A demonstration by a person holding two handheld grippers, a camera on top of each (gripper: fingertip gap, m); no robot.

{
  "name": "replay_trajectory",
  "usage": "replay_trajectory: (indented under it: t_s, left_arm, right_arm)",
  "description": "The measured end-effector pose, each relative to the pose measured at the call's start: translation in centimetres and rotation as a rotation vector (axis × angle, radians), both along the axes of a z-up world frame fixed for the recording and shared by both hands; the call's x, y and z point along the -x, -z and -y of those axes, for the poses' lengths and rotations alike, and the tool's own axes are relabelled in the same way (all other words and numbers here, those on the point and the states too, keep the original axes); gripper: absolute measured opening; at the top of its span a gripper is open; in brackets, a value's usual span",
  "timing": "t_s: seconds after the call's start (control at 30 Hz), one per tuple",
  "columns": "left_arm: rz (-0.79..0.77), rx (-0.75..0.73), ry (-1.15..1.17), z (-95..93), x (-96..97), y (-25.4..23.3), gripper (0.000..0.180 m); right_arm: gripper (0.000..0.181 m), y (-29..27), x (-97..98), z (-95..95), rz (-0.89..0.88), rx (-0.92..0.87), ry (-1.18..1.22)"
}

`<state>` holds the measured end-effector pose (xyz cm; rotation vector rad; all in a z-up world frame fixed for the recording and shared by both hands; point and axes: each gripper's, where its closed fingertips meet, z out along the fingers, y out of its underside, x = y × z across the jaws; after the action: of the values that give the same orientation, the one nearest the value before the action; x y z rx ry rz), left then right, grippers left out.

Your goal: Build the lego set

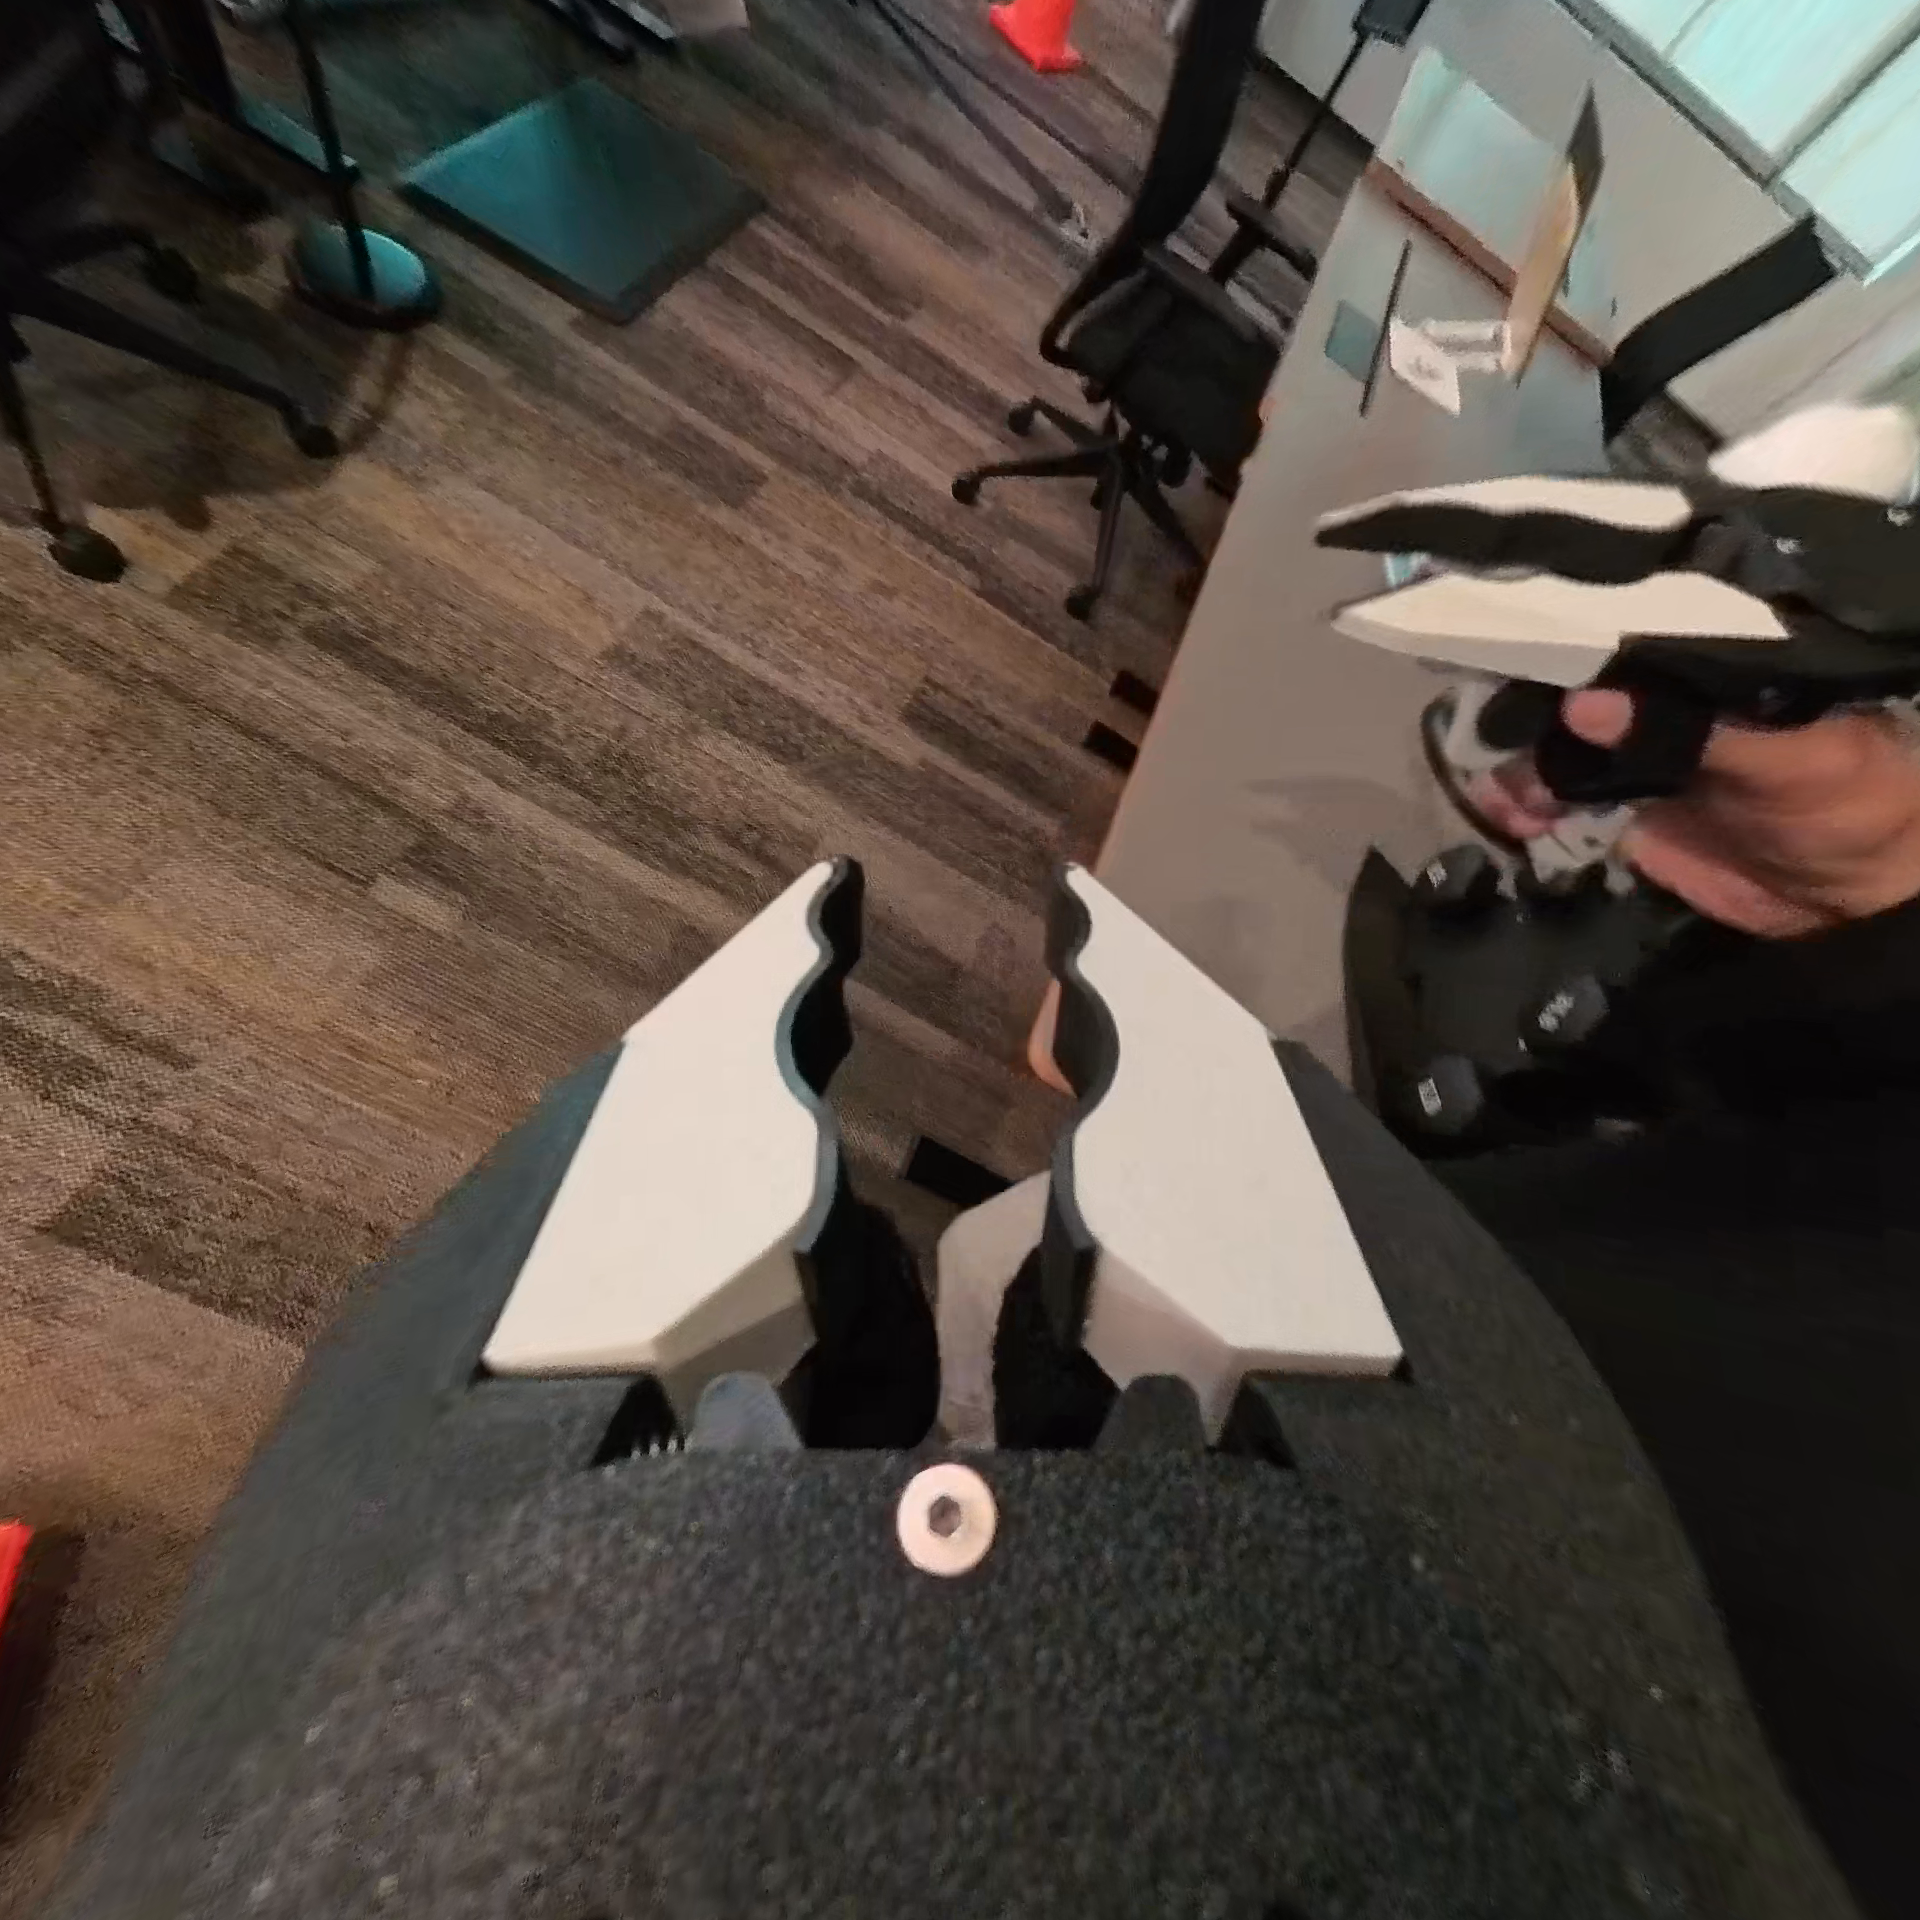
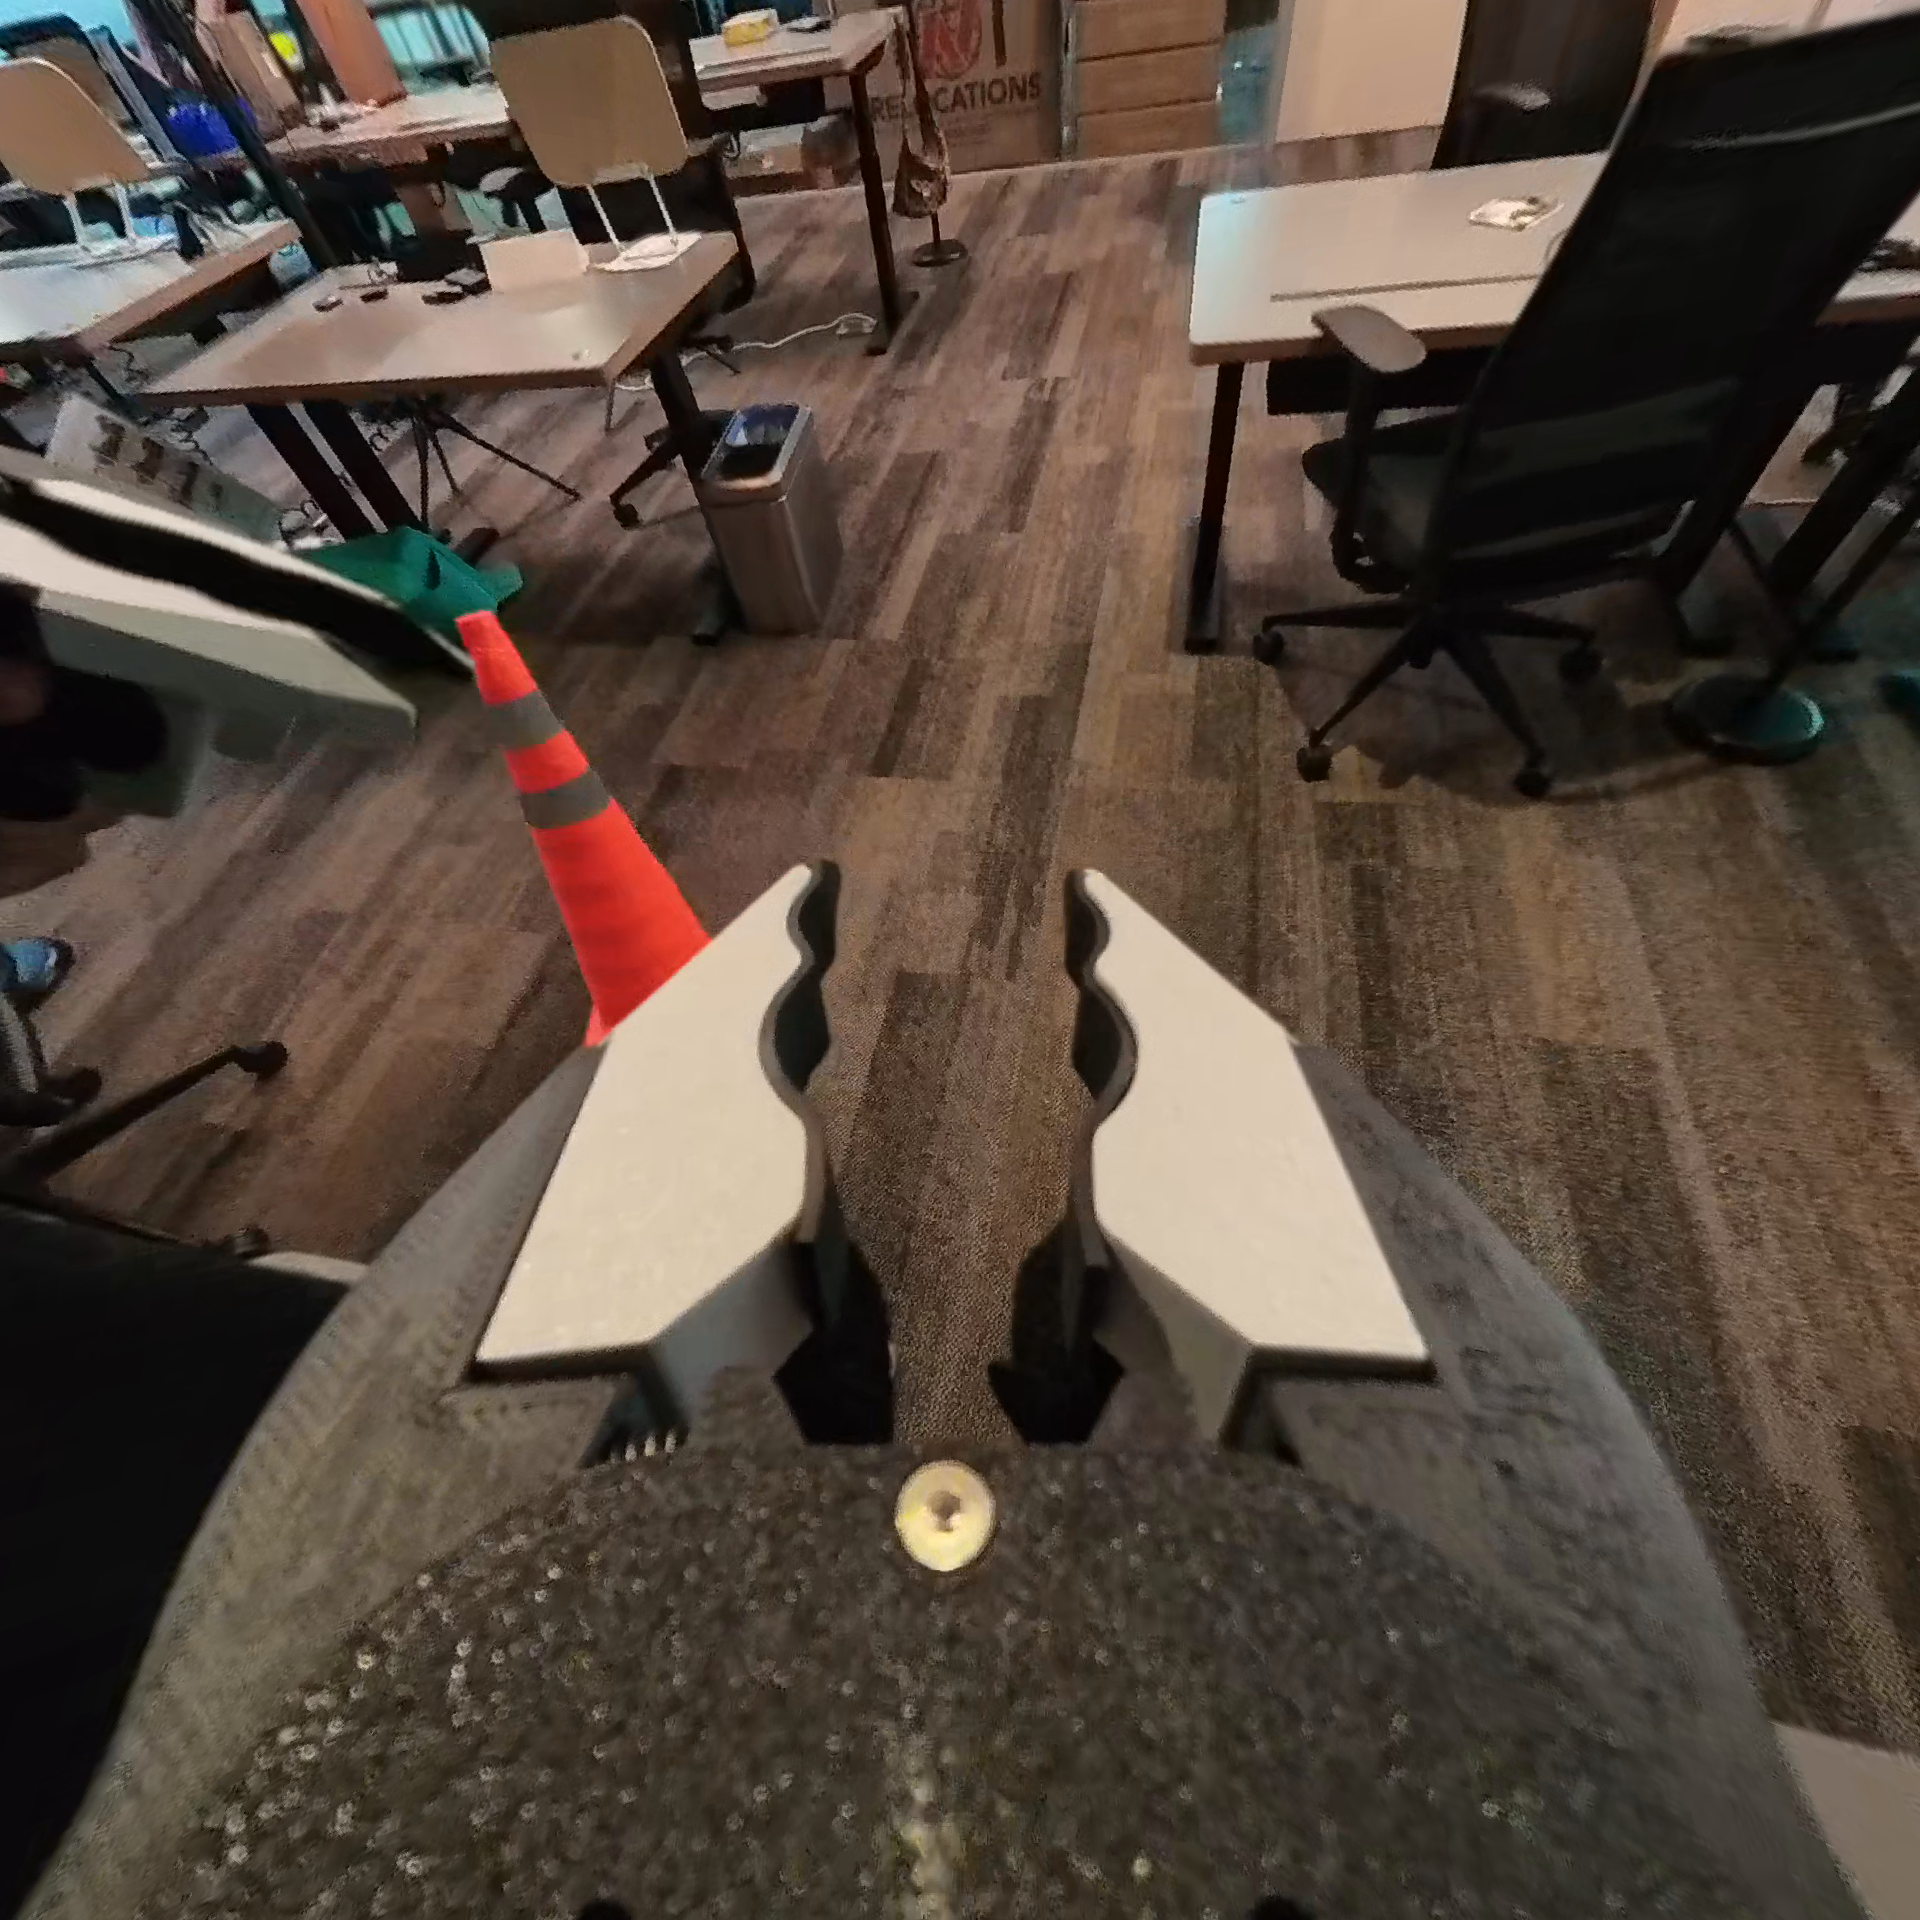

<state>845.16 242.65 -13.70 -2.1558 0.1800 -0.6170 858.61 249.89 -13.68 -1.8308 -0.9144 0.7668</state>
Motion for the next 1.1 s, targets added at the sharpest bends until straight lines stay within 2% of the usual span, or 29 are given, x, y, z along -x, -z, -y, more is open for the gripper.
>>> replay_trajectory:
  t_s: [0.17,0.4,0.67,0.8,0.87,1.0,1.1]
  left_arm:
    - [-0.034,-0.015,-0.006,-6.4,7.2,0.0,0.033]
    - [-0.111,-0.091,0.069,-19.6,11.2,-0.7,0.032]
    - [-0.089,-0.121,0.241,-40.4,6.7,0.1,0.032]
    - [-0.055,-0.072,0.322,-51.4,3.6,-0.7,0.032]
    - [-0.071,-0.096,0.357,-56.7,2.5,-1.9,0.032]
    - [-0.101,-0.100,0.414,-66.6,1.2,-2.3,0.032]
    - [-0.098,-0.079,0.450,-74.0,0.7,-1.2,0.032]
  right_arm:
    - [0.037,1.0,3.0,-4.8,0.086,0.066,0.040]
    - [0.031,2.9,4.0,-15.1,0.059,0.164,0.172]
    - [0.025,5.4,1.4,-34.2,-0.026,0.196,0.343]
    - [0.025,3.8,-1.8,-44.5,-0.081,0.221,0.431]
    - [0.024,3.2,-3.3,-49.6,-0.097,0.207,0.457]
    - [0.026,3.1,-5.3,-59.9,-0.014,0.197,0.475]
    - [0.025,2.3,-6.1,-67.1,-0.015,0.164,0.518]
